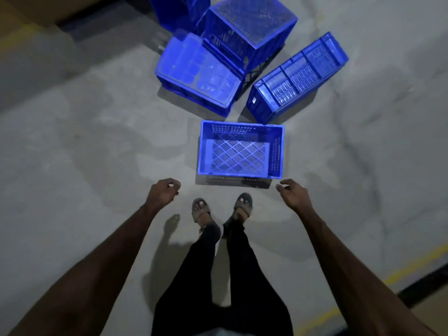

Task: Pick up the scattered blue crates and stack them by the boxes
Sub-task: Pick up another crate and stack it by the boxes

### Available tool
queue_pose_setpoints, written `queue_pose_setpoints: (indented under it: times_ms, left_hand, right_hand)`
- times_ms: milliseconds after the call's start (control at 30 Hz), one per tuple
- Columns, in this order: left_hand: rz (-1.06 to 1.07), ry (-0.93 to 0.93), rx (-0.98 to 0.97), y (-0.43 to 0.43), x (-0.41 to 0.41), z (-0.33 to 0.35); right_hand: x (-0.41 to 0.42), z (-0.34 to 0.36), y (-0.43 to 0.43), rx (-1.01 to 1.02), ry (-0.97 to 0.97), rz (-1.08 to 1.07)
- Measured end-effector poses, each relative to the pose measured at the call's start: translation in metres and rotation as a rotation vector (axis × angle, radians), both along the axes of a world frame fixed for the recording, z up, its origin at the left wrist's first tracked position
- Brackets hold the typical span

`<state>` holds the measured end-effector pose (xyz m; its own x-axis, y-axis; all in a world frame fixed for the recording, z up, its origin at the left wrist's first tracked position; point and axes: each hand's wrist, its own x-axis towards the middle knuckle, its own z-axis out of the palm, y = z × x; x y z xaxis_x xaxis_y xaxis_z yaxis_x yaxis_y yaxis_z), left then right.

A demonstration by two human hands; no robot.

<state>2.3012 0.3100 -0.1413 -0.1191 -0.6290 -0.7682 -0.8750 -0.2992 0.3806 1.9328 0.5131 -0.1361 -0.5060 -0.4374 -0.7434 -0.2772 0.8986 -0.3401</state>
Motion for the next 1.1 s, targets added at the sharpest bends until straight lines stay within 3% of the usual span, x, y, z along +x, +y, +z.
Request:
queue_pose_setpoints:
  times_ms: [167, 300, 400, 567, 700, 800, 967, 1100]
  left_hand:
    - [-0.153, 0.030, -0.038, -0.021, -0.071, -0.089]
    - [-0.245, 0.091, -0.110, -0.034, -0.114, -0.191]
    - [-0.216, 0.135, -0.196, -0.054, -0.137, -0.273]
    - [-0.054, 0.233, -0.513, -0.105, -0.146, -0.396]
    - [-0.011, 0.150, -0.526, -0.126, -0.138, -0.469]
    - [-0.022, 0.194, -0.525, -0.123, -0.135, -0.503]
    - [0.144, 0.223, -0.590, -0.108, -0.152, -0.511]
    - [0.156, 0.154, -0.474, -0.120, -0.141, -0.520]
  right_hand:
    - [-0.037, -0.106, -0.020, -0.024, 0.009, -0.073]
    - [-0.066, -0.213, -0.036, -0.067, 0.042, -0.274]
    - [-0.089, -0.299, -0.044, -0.150, 0.097, -0.381]
    - [-0.127, -0.424, -0.051, -0.309, 0.177, -0.486]
    - [-0.142, -0.477, -0.068, -0.374, 0.315, -0.522]
    - [-0.151, -0.502, -0.079, -0.332, 0.399, -0.489]
    - [-0.148, -0.514, -0.097, -0.355, 0.289, -0.600]
    - [-0.150, -0.522, -0.088, -0.358, 0.298, -0.439]
